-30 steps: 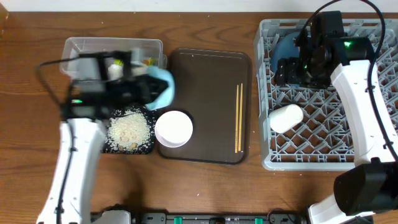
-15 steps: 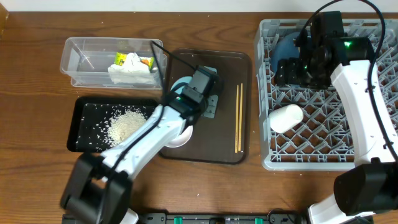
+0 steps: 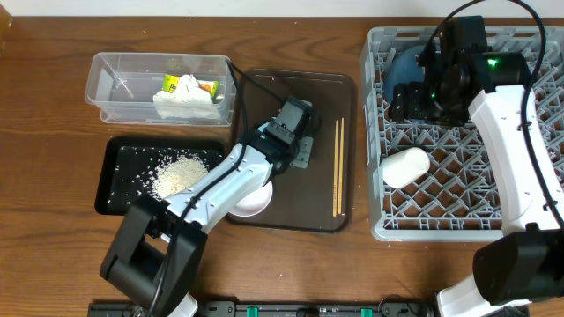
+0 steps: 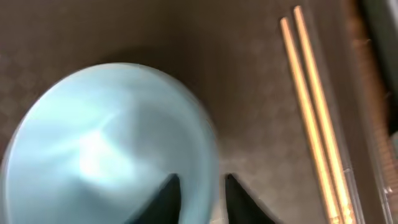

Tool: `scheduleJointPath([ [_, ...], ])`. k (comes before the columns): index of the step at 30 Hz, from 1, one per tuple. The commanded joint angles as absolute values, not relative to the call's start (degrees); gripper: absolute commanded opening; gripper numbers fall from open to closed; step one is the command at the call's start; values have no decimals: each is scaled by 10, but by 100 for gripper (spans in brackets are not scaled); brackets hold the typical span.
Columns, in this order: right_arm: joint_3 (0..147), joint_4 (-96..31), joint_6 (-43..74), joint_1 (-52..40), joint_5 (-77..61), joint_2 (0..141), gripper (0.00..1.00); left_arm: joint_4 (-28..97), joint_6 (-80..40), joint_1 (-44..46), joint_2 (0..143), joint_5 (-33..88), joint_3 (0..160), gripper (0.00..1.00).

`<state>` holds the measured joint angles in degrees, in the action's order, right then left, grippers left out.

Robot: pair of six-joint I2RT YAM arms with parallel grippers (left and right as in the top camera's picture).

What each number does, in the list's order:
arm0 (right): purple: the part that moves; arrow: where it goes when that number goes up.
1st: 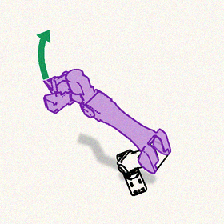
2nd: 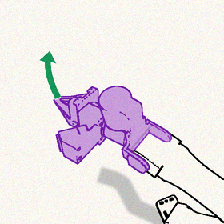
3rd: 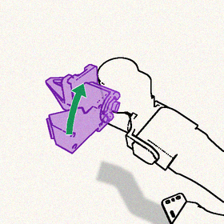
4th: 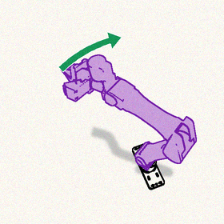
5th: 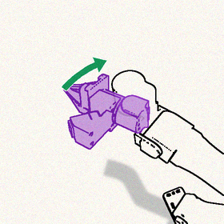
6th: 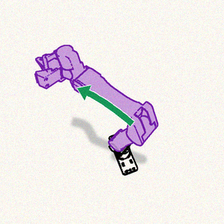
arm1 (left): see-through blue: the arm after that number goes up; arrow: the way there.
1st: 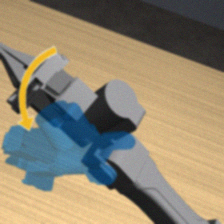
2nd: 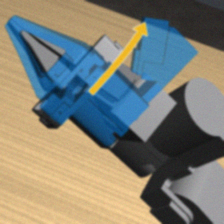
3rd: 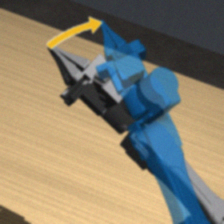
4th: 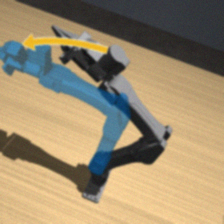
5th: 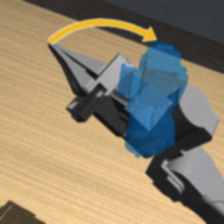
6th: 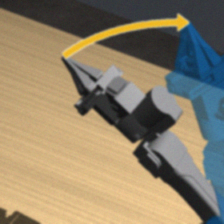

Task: Sort waste into correct bins and load items into the dishwasher rack
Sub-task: 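Set the empty light-blue bowl on the brown tray and release, then reach right gripper to the light-blue bowl and grasp its rim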

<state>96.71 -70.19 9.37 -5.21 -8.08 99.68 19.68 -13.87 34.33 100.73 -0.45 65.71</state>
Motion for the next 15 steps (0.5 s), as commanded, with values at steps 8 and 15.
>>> scheduleJointPath([
  [8, 975, -670, 86, -73, -133, 983, 85, 198, -167, 318, 954, 9, 668, 58],
  [15, 974, -599, 125, -153, -136, 998, 82, 294, -217, 215, 820, 9, 668, 59],
])
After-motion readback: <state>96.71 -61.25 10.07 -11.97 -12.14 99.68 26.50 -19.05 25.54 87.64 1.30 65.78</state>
